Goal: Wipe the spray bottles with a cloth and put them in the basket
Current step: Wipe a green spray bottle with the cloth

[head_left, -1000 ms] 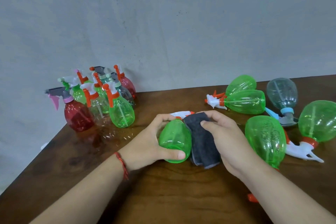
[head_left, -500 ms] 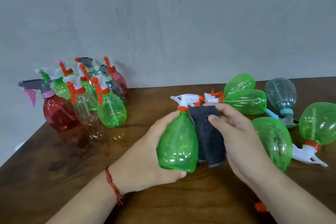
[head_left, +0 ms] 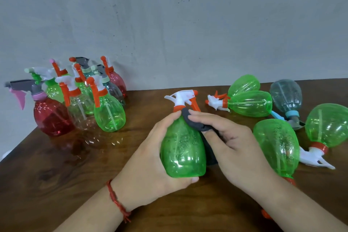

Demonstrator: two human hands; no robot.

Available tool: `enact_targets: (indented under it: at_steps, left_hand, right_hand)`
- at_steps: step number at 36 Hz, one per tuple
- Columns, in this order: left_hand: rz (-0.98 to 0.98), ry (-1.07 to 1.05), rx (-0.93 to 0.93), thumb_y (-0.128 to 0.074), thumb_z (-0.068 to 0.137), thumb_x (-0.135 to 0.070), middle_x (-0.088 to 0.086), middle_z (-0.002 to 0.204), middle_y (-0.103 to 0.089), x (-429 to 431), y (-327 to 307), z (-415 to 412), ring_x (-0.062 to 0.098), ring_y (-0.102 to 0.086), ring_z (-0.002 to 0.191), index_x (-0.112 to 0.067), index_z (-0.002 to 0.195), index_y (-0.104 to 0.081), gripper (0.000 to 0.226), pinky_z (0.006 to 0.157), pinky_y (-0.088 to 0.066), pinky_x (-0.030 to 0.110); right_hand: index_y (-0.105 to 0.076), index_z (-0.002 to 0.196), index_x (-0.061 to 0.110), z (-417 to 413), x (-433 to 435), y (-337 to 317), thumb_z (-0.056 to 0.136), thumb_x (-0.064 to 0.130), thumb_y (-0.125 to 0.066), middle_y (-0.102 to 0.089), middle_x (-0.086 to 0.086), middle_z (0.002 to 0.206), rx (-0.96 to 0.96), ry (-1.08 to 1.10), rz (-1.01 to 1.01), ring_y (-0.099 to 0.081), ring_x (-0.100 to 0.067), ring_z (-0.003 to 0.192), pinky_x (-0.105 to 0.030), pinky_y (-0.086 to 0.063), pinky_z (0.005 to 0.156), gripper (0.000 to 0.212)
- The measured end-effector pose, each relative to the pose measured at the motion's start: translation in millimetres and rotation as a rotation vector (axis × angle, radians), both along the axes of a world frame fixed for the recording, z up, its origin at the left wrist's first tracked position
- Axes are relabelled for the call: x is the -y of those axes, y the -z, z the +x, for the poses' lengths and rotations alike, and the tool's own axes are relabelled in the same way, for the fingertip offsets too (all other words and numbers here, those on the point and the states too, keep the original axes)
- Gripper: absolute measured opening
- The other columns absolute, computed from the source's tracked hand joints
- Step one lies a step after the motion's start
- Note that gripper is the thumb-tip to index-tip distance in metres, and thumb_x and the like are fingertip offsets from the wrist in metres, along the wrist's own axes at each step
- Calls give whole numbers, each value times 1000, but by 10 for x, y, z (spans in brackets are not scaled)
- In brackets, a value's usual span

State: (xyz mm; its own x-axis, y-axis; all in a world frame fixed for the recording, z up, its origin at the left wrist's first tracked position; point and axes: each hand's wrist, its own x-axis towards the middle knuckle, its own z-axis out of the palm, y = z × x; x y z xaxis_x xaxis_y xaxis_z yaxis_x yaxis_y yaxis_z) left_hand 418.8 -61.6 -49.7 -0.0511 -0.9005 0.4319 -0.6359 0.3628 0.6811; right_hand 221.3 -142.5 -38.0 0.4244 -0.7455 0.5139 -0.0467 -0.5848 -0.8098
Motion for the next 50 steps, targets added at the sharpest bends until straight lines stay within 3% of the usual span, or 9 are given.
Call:
enact_targets:
  at_steps: [6,14,20,24,30,36,43,47,50]
  left_hand:
    - [-25,-123,-66,-105,59,-34,-18,153,-50,39,25,47,7,-53,141,-44,158,-36,121,113,-43,19]
    - [-14,-286,-201,-106,55,-32,-23,135,-63,100,30,109,-3,-63,122,-49,150,-43,115,95,-47,7]
    - [16,-326,-293,-105,54,-32,-30,125,-64,132,35,76,-7,-64,115,-48,146,-47,110,90,-51,9]
    - [-33,-268,-127,-105,57,-36,-19,144,-55,80,35,64,0,-57,132,-48,155,-38,120,104,-44,8]
    - [-83,-124,77,-103,64,-34,-13,154,-42,74,48,-22,8,-45,146,-28,163,-34,121,114,-34,10]
    - [-70,-88,47,-104,64,-34,-19,159,-42,38,30,-108,5,-48,146,-29,165,-29,126,113,-37,10]
    - [-25,-44,-26,-105,62,-28,-26,155,-46,-28,-18,-55,2,-54,139,-49,158,-33,123,108,-44,12]
    - [-49,-98,50,-100,64,-40,-34,162,-32,3,25,-123,4,-40,152,-60,155,-23,120,122,-41,37]
    - [-60,-138,90,-99,66,-32,-31,163,-32,31,90,-137,8,-40,153,-53,158,-26,120,121,-42,45]
  right_hand:
    - [-80,121,24,-13,-30,16,94,-17,-59,-70,18,134,-51,23,-191,-62,1,128,-15,-46,108,53]
    - [-79,124,28,-13,-98,-3,93,-4,-55,-67,25,136,-143,-9,-291,-60,7,128,-15,-47,108,51]
    - [-78,125,31,-7,-110,-11,94,-6,-58,-65,29,137,-184,-8,-299,-58,12,128,-11,-46,106,53]
    - [-79,125,29,23,-89,15,93,-8,-58,-66,27,136,-120,30,-255,-59,10,128,-12,-45,107,53]
    - [-78,124,30,42,-13,37,98,-10,-58,-68,30,131,-45,77,-60,-58,11,128,-10,-42,109,52]
    - [-76,124,42,29,18,16,106,3,-55,-72,29,122,25,71,163,-66,4,120,-44,-58,104,48]
    - [-77,121,38,38,20,-6,105,2,-56,-74,25,120,79,42,181,-66,3,120,-34,-51,109,44]
    - [-77,125,28,41,-9,13,101,-10,-55,-70,26,130,49,51,15,-60,6,129,-16,-45,110,50]
    - [-77,126,28,49,0,55,99,-12,-56,-67,28,134,-13,66,-49,-57,9,130,-10,-42,109,53]
